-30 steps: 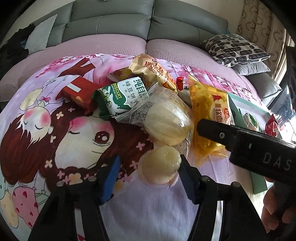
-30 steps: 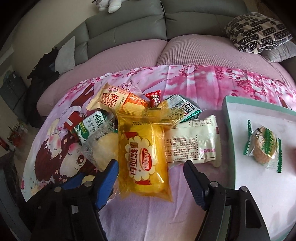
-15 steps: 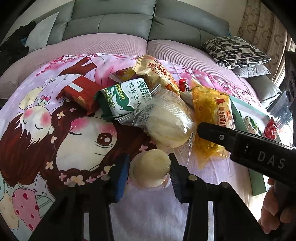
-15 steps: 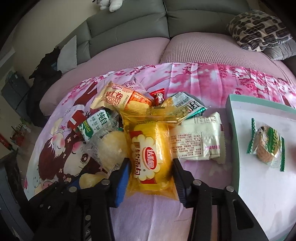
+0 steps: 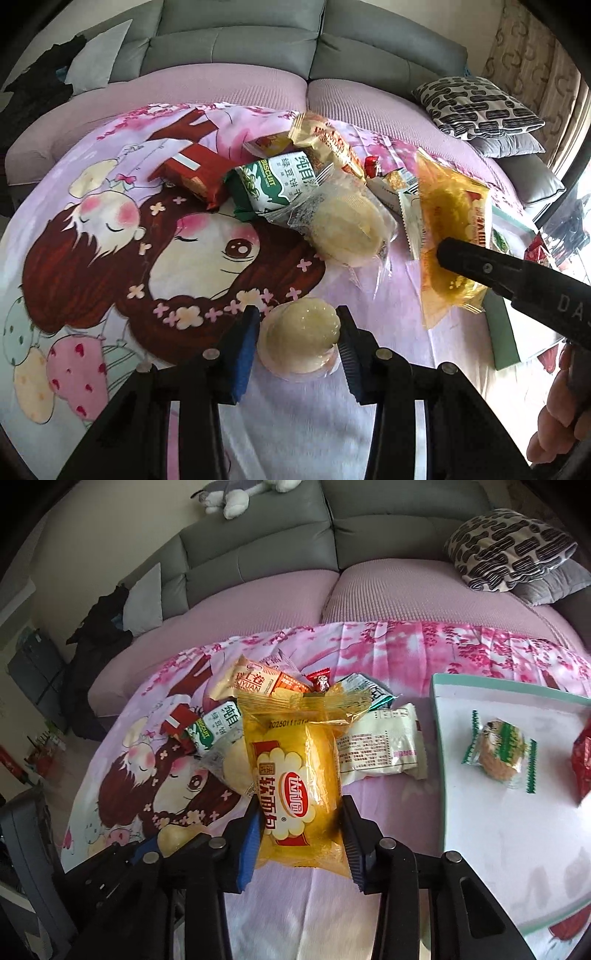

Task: Organize snacks
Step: 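Carry both snacks into the tray and open both tools to release them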

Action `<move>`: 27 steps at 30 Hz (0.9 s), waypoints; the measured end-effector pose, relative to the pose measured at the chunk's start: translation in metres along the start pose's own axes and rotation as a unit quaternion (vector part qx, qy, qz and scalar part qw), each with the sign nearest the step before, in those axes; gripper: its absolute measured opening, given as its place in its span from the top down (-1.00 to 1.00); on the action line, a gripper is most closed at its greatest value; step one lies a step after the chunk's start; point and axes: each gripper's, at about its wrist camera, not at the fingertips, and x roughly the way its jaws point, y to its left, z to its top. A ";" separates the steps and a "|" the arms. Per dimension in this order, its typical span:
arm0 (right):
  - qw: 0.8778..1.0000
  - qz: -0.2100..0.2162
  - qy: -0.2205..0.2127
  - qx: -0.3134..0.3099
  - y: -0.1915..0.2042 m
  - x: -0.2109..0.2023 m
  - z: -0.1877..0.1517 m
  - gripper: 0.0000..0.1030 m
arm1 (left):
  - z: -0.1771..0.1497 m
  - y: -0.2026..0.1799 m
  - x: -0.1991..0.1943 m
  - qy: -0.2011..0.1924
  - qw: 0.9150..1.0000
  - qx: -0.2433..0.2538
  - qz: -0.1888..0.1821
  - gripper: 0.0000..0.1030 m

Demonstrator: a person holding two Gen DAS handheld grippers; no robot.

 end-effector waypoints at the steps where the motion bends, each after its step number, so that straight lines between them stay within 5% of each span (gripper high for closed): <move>1: 1.000 0.000 -0.002 0.002 -0.001 -0.004 -0.001 0.17 | 0.000 -0.001 -0.004 -0.002 1.000 0.000 0.000 0.16; 13: 0.998 -0.029 -0.032 0.043 -0.049 -0.055 -0.011 0.17 | 0.007 -0.044 -0.044 -0.035 0.998 0.041 -0.015 0.16; 27: 0.989 -0.090 -0.048 0.106 -0.152 -0.100 -0.032 0.17 | 0.012 -0.144 -0.046 -0.034 0.990 0.129 -0.052 0.16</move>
